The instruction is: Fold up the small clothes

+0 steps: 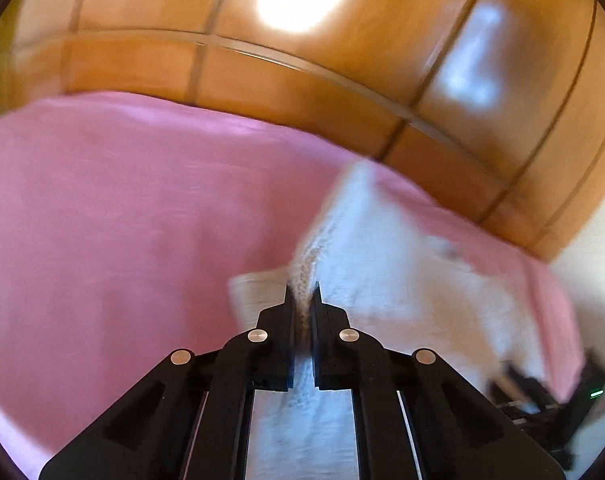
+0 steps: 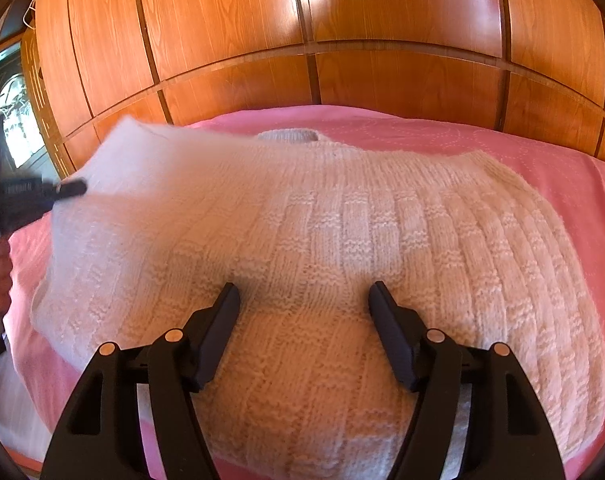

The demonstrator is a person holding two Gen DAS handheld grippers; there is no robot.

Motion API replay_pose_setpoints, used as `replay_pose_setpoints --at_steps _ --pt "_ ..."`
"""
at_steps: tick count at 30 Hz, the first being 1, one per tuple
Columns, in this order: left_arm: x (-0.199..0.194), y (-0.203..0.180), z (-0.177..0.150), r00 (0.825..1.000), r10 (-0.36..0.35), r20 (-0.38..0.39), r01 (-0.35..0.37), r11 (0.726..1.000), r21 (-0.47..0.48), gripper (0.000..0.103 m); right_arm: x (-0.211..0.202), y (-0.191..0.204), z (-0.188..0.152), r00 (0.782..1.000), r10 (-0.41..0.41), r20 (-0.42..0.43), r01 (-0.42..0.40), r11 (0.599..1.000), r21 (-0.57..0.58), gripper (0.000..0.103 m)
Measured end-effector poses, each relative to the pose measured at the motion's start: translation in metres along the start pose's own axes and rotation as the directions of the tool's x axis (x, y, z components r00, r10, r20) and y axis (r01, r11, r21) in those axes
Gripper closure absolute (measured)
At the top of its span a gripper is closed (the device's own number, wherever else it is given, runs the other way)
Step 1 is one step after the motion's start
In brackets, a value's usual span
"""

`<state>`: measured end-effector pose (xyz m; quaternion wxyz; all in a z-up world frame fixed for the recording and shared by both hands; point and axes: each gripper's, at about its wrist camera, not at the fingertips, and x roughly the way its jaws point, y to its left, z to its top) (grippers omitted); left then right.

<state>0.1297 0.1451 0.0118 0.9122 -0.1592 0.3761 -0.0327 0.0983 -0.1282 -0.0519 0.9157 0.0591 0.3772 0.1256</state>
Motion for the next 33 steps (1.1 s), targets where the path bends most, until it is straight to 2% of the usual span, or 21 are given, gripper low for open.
replay_pose_setpoints --at_steps 1,2,3,5,7,9,11,12,13,15,17,20,24,26,27,28,29,31,33 --pt "0.012 0.004 -0.006 0.998 0.042 -0.038 -0.042 0.999 0.003 0.098 0.002 0.001 0.000 1.000 -0.003 0.002 0.003 1.000 0.001 0.033" --pt "0.033 0.009 -0.015 0.991 0.079 -0.107 -0.079 0.997 0.003 0.098 0.002 0.002 0.000 1.000 -0.007 0.003 0.007 1.000 -0.001 0.033" --pt "0.044 0.011 -0.020 0.986 0.096 -0.140 -0.096 0.995 0.011 0.098 0.003 0.003 0.000 1.000 -0.010 0.002 0.010 1.000 -0.004 0.032" --pt "0.046 0.002 -0.023 0.983 0.140 -0.115 -0.135 0.990 0.051 0.097 0.003 0.002 0.000 1.000 -0.005 -0.002 0.005 1.000 0.000 0.032" --pt "0.040 -0.005 -0.018 0.984 0.147 -0.105 -0.143 0.989 0.046 0.098 0.003 0.003 0.000 1.000 0.000 -0.006 0.000 1.000 0.002 0.032" --pt "0.024 -0.010 -0.015 0.985 0.155 -0.075 -0.152 0.987 0.043 0.091 0.001 0.001 0.007 0.999 0.031 -0.032 -0.030 0.999 0.016 0.033" --pt "0.002 -0.022 -0.014 0.988 0.150 -0.016 -0.149 0.986 0.077 0.091 -0.005 -0.008 0.014 0.996 0.078 -0.046 -0.075 0.996 0.058 0.034" --pt "-0.007 -0.028 -0.016 0.990 0.141 0.004 -0.140 0.985 0.096 0.091 -0.010 -0.014 0.019 0.995 0.095 -0.040 -0.091 0.992 0.083 0.038" --pt "-0.013 -0.033 -0.019 0.992 0.129 0.013 -0.129 0.986 0.109 0.091 -0.017 -0.022 0.023 0.996 0.089 -0.023 -0.086 0.990 0.110 0.039" --pt "-0.025 -0.047 -0.029 0.996 0.084 0.023 -0.086 0.984 0.155 0.091 -0.032 -0.044 0.030 0.999 0.050 0.021 -0.052 0.984 0.173 0.039" --pt "-0.030 -0.060 -0.042 0.997 0.071 0.027 -0.075 0.976 0.205 0.091 -0.044 -0.073 0.034 0.999 -0.006 0.047 -0.006 0.969 0.247 0.041" --pt "-0.027 -0.077 -0.057 0.999 0.044 0.012 -0.045 0.964 0.261 0.091 -0.045 -0.111 0.037 0.995 -0.101 0.016 0.091 0.948 0.305 0.048" --pt "-0.023 -0.095 -0.072 1.000 0.026 -0.010 -0.021 0.950 0.312 0.091 -0.031 -0.134 0.037 0.991 -0.129 -0.048 0.137 0.940 0.314 0.051" --pt "-0.019 -0.100 -0.074 1.000 0.024 -0.017 -0.017 0.945 0.326 0.091 -0.025 -0.137 0.036 0.990 -0.120 -0.069 0.136 0.942 0.306 0.059" --pt "-0.017 -0.102 -0.074 1.000 0.021 -0.019 -0.014 0.945 0.327 0.091 -0.022 -0.137 0.036 0.989 -0.122 -0.083 0.141 0.946 0.292 0.069" --pt "-0.017 -0.104 -0.074 1.000 0.017 -0.021 -0.009 0.945 0.328 0.091 -0.018 -0.135 0.036 0.986 -0.132 -0.103 0.156 0.950 0.270 0.086" --pt "-0.015 -0.105 -0.074 1.000 0.011 -0.024 -0.002 0.945 0.328 0.091 -0.017 -0.133 0.034 0.984 -0.139 -0.114 0.164 0.953 0.254 0.098" --pt "-0.014 -0.109 -0.075 1.000 0.002 -0.026 0.007 0.943 0.334 0.091 -0.024 -0.132 0.032 0.979 -0.174 -0.106 0.193 0.957 0.215 0.098" --pt "-0.009 -0.113 -0.079 0.999 0.034 -0.041 -0.016 0.929 0.371 0.091 -0.034 -0.138 0.028 0.973 -0.210 -0.094 0.226 0.949 0.220 0.098"
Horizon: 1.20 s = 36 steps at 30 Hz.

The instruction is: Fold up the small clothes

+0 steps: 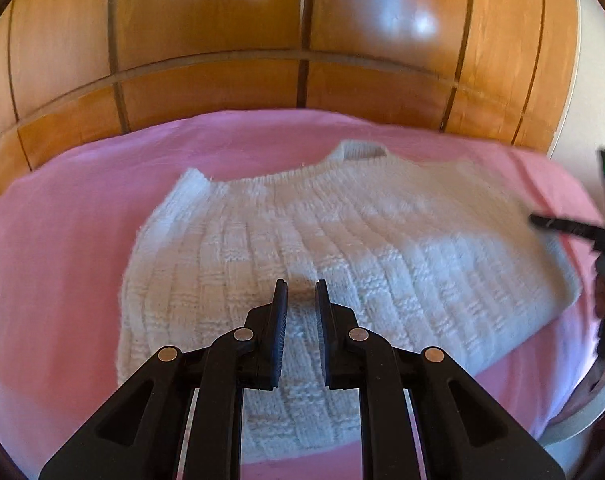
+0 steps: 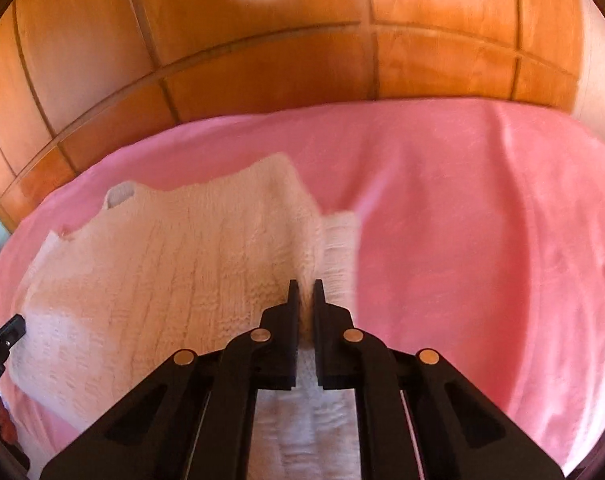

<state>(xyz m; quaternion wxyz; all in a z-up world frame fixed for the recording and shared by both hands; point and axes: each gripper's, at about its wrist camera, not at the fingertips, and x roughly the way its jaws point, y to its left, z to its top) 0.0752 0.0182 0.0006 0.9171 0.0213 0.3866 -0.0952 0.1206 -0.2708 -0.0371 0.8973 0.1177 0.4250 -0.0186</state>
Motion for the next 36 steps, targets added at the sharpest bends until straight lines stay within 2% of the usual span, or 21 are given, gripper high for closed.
replay_pose_setpoints --at_steps 3,6,8,9,10,12,13,15,16,19,24,25,26,27,32,36 --pt "0.025 -0.006 -0.009 0.997 0.038 -0.071 -0.035 0.998 0.045 0.089 0.020 -0.014 -0.011 0.997 -0.033 -0.066 0.034 0.999 0.020 0.098" --pt "0.024 -0.010 -0.005 0.995 0.070 -0.065 -0.067 0.997 0.046 0.089 0.021 -0.014 -0.015 0.998 -0.020 -0.057 0.021 1.000 0.022 0.097" --pt "0.015 -0.009 0.001 0.997 0.051 -0.052 -0.051 0.999 0.004 0.089 0.015 -0.020 -0.013 0.998 0.035 -0.054 -0.032 0.997 0.067 0.093" --pt "0.013 -0.008 0.003 0.998 0.037 -0.047 -0.038 0.999 -0.013 0.089 0.012 -0.024 -0.014 0.997 0.056 -0.052 -0.052 0.995 0.083 0.084" --pt "0.010 -0.007 0.005 0.999 0.027 -0.044 -0.028 0.999 -0.027 0.089 0.007 -0.028 -0.015 0.996 0.076 -0.048 -0.071 0.993 0.094 0.068" --pt "0.006 -0.010 0.007 0.999 0.031 -0.032 -0.032 0.999 -0.033 0.089 -0.003 -0.033 -0.019 0.991 0.134 -0.030 -0.130 0.985 0.117 0.056" --pt "0.005 -0.013 0.009 0.999 0.035 -0.024 -0.036 0.999 -0.029 0.089 -0.006 -0.036 -0.023 0.981 0.193 -0.034 -0.187 0.973 0.137 0.052" --pt "0.001 -0.018 0.011 0.999 0.037 -0.016 -0.037 0.999 -0.021 0.089 -0.006 -0.036 -0.023 0.964 0.262 -0.046 -0.251 0.953 0.171 0.038" --pt "0.001 -0.021 0.011 0.999 0.038 -0.016 -0.038 0.999 -0.020 0.089 -0.007 -0.038 -0.028 0.957 0.286 -0.054 -0.272 0.944 0.185 0.035" --pt "0.000 -0.028 0.012 1.000 0.028 -0.011 -0.028 0.999 -0.014 0.089 -0.004 -0.045 -0.040 0.940 0.331 -0.079 -0.305 0.923 0.234 0.034" --pt "0.002 -0.036 0.006 1.000 0.006 -0.024 -0.007 1.000 -0.020 0.088 -0.007 -0.057 -0.051 0.912 0.406 -0.065 -0.367 0.875 0.315 0.034" --pt "0.002 -0.037 0.004 1.000 0.004 -0.026 -0.005 1.000 -0.020 0.071 -0.008 -0.058 -0.053 0.908 0.415 -0.062 -0.375 0.868 0.324 0.034" --pt "0.001 -0.038 0.003 1.000 0.000 -0.019 -0.001 1.000 -0.024 0.049 -0.009 -0.059 -0.055 0.902 0.427 -0.058 -0.385 0.860 0.335 0.035" --pt "-0.002 -0.039 0.002 1.000 -0.006 -0.001 0.006 0.999 -0.033 0.046 -0.011 -0.058 -0.057 0.898 0.436 -0.054 -0.393 0.853 0.342 0.035" --pt "-0.002 -0.039 0.000 1.000 -0.026 0.000 0.026 0.998 -0.052 0.046 -0.012 -0.056 -0.062 0.880 0.473 -0.040 -0.422 0.819 0.389 0.041" --pt "-0.004 -0.036 -0.001 1.000 -0.027 0.010 0.027 0.998 -0.061 0.046 -0.012 -0.045 -0.061 0.876 0.481 -0.042 -0.427 0.812 0.398 0.042"
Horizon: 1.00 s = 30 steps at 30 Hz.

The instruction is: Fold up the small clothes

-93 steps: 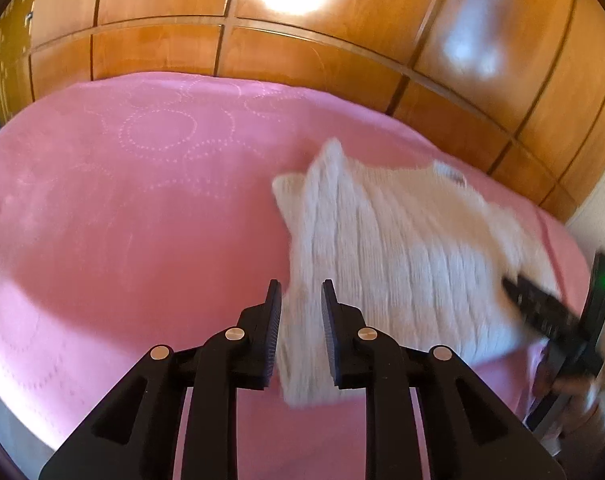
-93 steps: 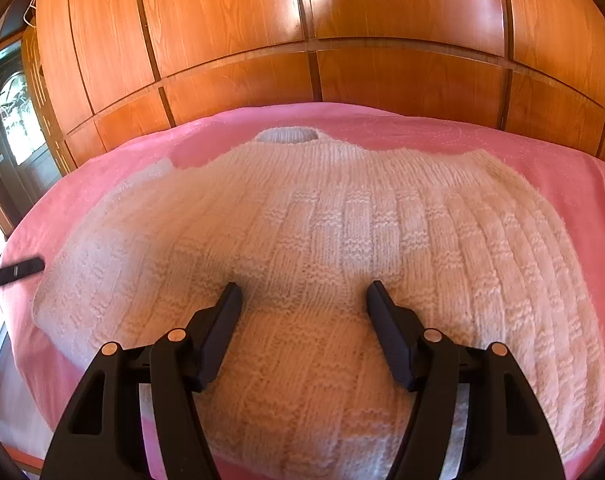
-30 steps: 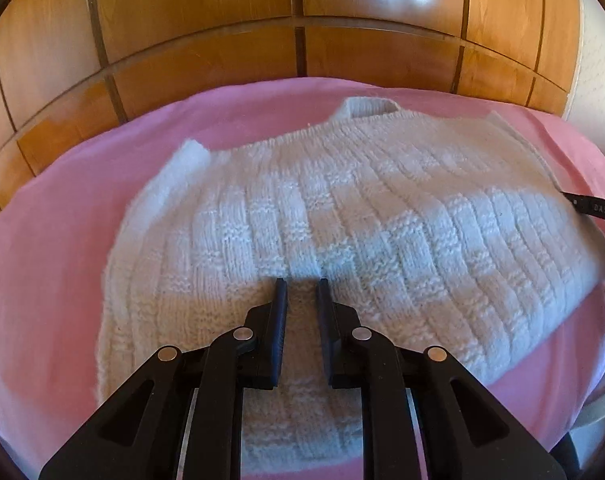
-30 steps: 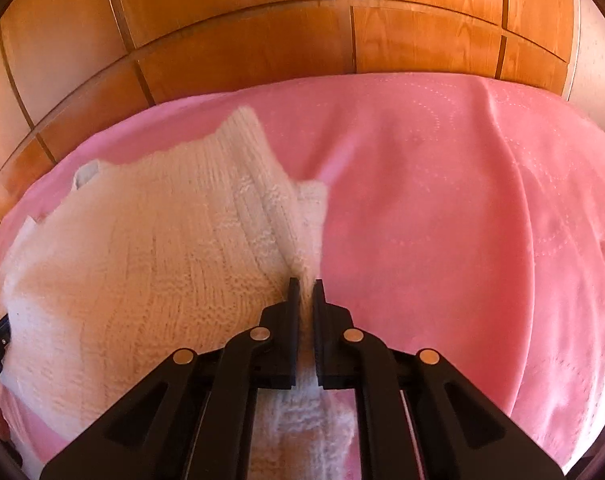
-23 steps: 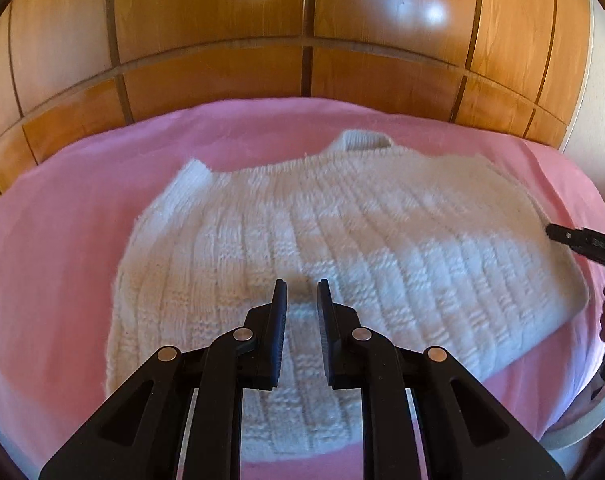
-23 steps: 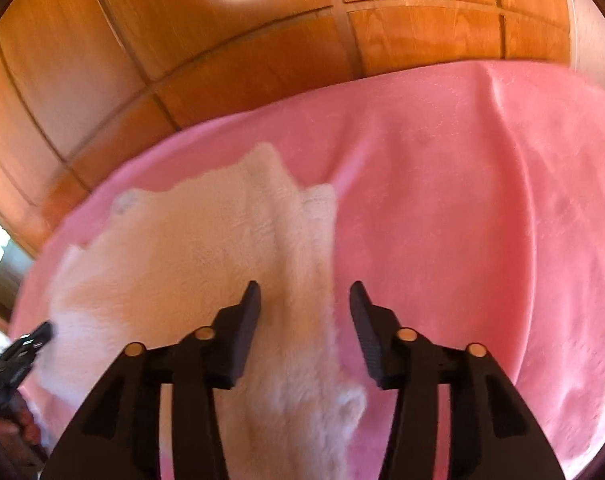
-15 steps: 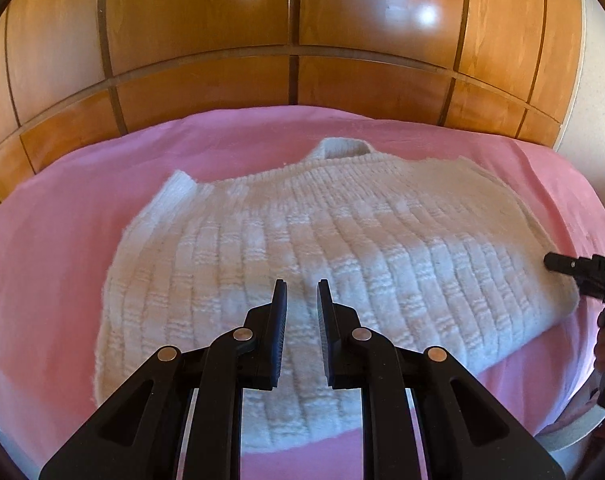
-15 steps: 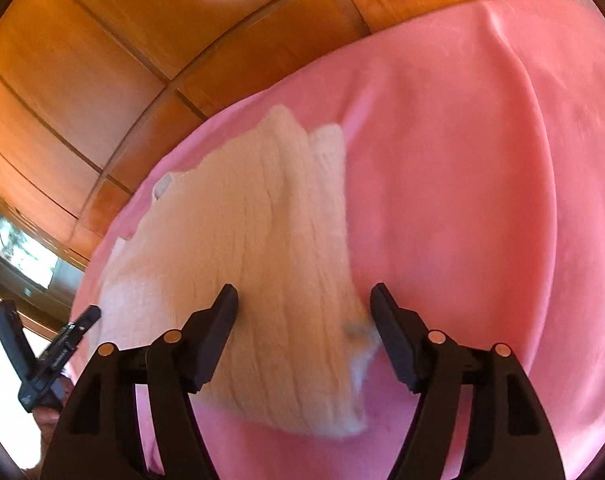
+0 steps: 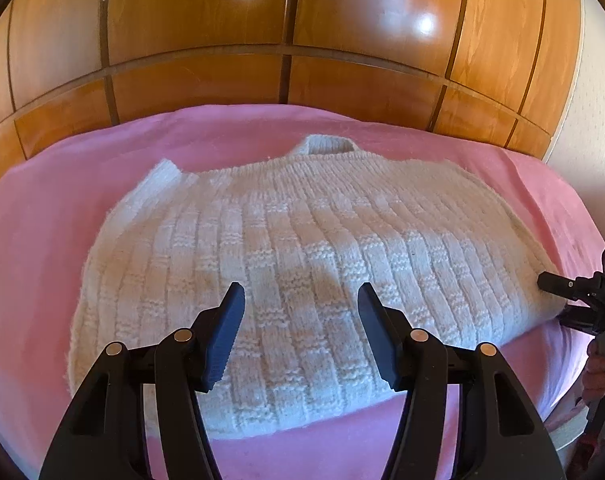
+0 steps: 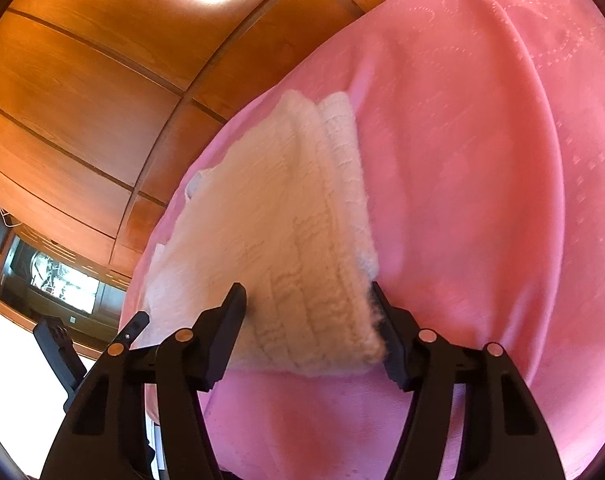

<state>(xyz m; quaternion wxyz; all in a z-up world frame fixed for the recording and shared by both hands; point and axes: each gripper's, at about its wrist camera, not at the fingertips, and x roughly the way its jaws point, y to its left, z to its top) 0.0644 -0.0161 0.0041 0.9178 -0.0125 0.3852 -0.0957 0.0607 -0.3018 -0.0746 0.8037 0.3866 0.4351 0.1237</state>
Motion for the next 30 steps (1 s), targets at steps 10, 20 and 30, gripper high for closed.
replay_pose_setpoints --at_steps 10,20,30 --pt "-0.003 0.011 -0.002 1.000 -0.010 0.005 0.011 1.000 -0.021 0.046 -0.002 -0.002 -0.003 1.000 -0.020 0.004 0.020 0.999 0.031 0.052" --pt "0.006 0.019 0.007 0.994 -0.094 -0.049 0.090 0.994 -0.067 0.061 -0.002 -0.013 0.002 1.000 0.024 -0.010 -0.023 0.996 0.083 0.060" --pt "0.054 -0.015 0.016 0.986 -0.036 -0.160 0.042 0.999 0.031 0.075 -0.002 0.006 0.006 0.999 -0.030 0.021 0.031 1.000 -0.006 0.079"
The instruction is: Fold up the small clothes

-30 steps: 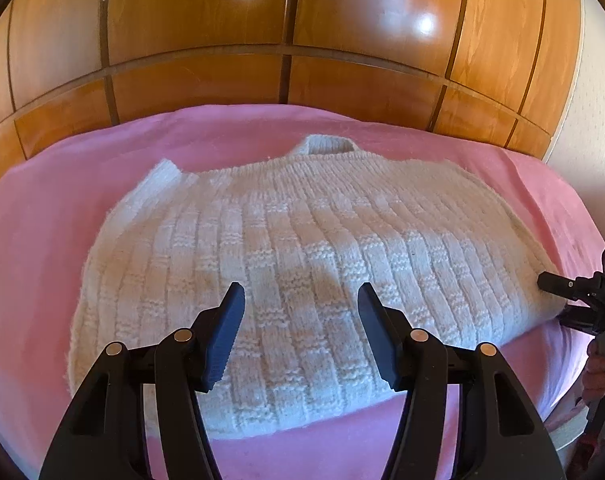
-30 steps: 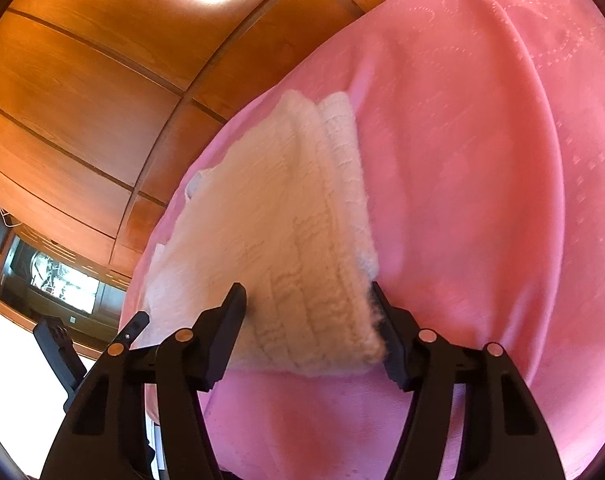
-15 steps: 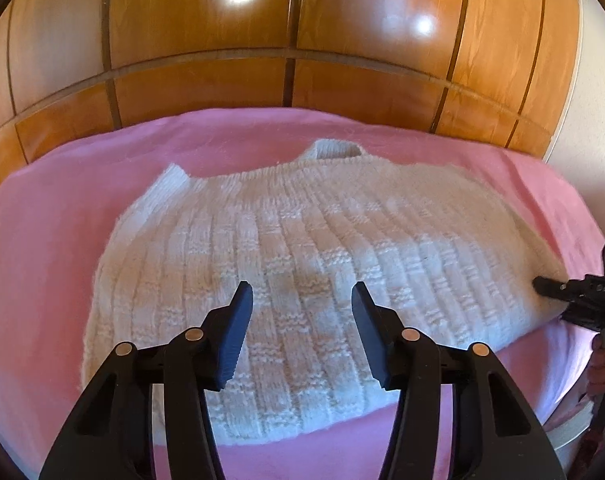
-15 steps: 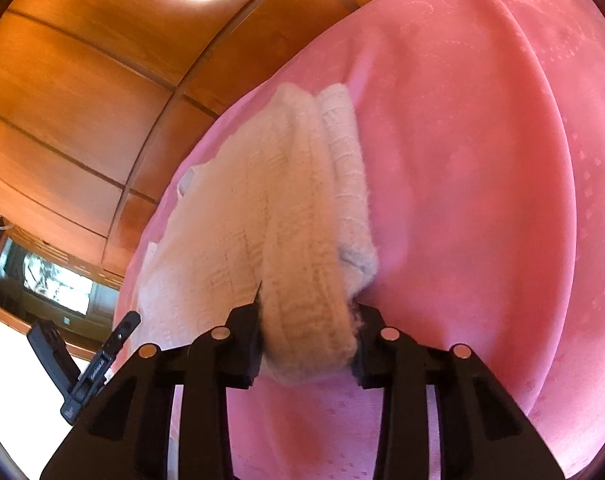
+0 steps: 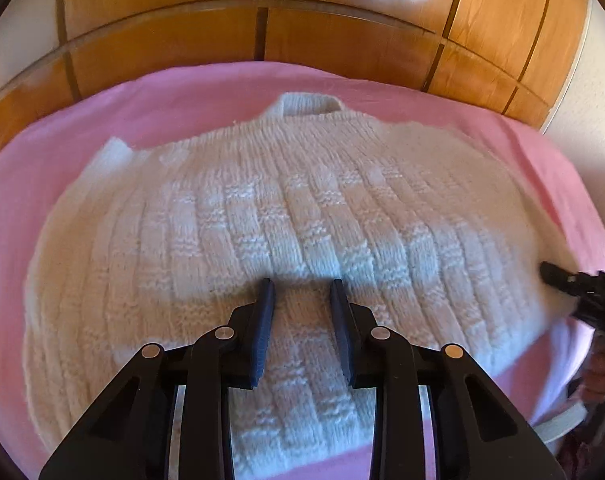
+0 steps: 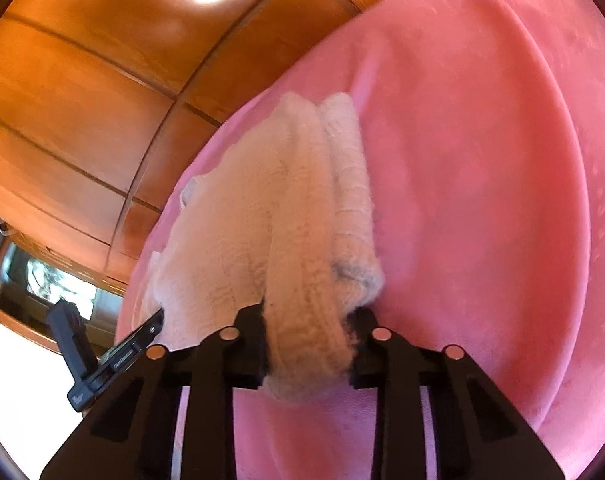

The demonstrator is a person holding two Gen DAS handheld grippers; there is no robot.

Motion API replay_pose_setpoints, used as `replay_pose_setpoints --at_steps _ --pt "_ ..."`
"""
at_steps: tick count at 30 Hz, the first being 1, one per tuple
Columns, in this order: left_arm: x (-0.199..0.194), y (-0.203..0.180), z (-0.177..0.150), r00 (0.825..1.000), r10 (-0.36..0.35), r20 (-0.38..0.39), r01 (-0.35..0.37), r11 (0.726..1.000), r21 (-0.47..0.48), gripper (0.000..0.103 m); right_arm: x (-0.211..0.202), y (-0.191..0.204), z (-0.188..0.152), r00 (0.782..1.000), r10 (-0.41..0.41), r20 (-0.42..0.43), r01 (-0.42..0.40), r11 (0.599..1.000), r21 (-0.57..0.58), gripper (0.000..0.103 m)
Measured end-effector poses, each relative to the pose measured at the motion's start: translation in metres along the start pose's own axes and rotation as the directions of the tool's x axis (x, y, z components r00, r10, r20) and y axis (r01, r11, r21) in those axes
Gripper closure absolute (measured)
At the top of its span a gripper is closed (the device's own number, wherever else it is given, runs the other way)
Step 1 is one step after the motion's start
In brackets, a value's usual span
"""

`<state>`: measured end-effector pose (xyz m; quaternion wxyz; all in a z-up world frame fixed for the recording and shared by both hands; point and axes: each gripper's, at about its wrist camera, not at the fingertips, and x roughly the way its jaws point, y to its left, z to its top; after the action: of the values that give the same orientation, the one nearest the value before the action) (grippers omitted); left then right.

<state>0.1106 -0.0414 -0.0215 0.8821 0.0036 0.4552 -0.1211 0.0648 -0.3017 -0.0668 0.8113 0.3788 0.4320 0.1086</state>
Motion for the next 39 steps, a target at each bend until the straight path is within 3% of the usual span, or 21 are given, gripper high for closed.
replay_pose_setpoints --at_steps 6,11,16,20,25,28,31,32,35,39 --pt "-0.007 0.004 0.000 1.000 -0.019 0.001 0.019 1.000 -0.013 0.075 -0.014 0.030 0.003 0.999 -0.011 0.032 0.014 0.995 -0.101 0.081" --pt "-0.026 0.037 0.000 0.982 -0.187 0.010 0.186 0.968 -0.169 0.075 -0.018 0.043 0.003 0.999 -0.013 0.041 0.018 0.992 -0.122 0.081" --pt "-0.042 0.072 -0.009 0.966 -0.259 0.029 0.258 0.939 -0.227 0.075 -0.015 0.069 0.003 0.999 -0.006 0.054 0.015 0.986 -0.167 0.082" --pt "-0.051 0.105 -0.013 0.963 -0.266 0.034 0.265 0.924 -0.276 0.075 -0.011 0.112 0.004 0.998 0.048 0.050 -0.034 0.970 -0.240 0.082" --pt "-0.059 0.142 -0.013 0.945 -0.320 0.063 0.321 0.883 -0.342 0.075 0.003 0.178 -0.001 0.989 0.149 0.010 -0.135 0.922 -0.362 0.085" --pt "-0.060 0.158 -0.013 0.921 -0.382 0.078 0.382 0.841 -0.384 0.075 0.034 0.225 -0.024 0.979 0.189 -0.080 -0.205 0.867 -0.454 0.085" --pt "-0.059 0.168 -0.012 0.898 -0.428 0.101 0.428 0.797 -0.426 0.075 0.069 0.251 -0.054 0.970 0.177 -0.168 -0.239 0.830 -0.504 0.085" --pt "-0.061 0.171 -0.012 0.883 -0.455 0.117 0.457 0.773 -0.440 0.074 0.085 0.258 -0.068 0.967 0.159 -0.202 -0.243 0.816 -0.525 0.086" --pt "-0.068 0.178 -0.012 0.839 -0.517 0.171 0.530 0.705 -0.472 0.048 0.121 0.265 -0.100 0.959 0.092 -0.267 -0.233 0.792 -0.564 0.086" --pt "-0.072 0.179 -0.006 0.798 -0.567 0.203 0.588 0.659 -0.469 0.043 0.137 0.267 -0.121 0.968 0.036 -0.248 -0.183 0.778 -0.601 0.086"
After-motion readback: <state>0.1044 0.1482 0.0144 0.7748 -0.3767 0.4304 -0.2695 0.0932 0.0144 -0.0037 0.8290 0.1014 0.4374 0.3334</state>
